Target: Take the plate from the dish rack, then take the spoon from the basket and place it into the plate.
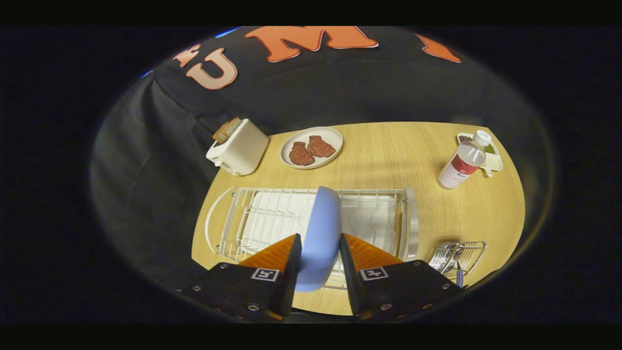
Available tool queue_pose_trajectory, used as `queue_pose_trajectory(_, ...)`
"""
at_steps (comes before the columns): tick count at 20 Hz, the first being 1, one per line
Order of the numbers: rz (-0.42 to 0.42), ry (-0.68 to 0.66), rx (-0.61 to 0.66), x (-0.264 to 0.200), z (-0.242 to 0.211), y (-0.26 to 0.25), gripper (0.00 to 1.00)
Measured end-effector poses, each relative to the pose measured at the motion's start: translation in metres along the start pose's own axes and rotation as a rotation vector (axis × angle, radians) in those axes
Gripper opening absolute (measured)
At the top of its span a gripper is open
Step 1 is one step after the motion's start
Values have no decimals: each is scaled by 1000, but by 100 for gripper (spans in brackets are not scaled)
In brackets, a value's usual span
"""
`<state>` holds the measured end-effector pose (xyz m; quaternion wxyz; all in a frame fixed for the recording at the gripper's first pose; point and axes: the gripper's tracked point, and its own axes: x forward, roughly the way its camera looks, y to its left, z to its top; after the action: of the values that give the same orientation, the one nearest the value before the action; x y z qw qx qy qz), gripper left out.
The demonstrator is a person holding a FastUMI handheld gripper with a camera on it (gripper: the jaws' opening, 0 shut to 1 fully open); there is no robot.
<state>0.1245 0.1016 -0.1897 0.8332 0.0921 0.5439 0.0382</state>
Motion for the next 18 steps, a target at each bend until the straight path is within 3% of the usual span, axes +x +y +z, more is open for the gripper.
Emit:
queue_pose_trajectory(10, -363, 37, -107, 4, 7, -26, 26)
queue_pose_trajectory(14, -450, -5, -174, -16, 28, -29, 23)
queue_pose_trajectory(18, -431, -32, -203, -43, 35, -19, 21)
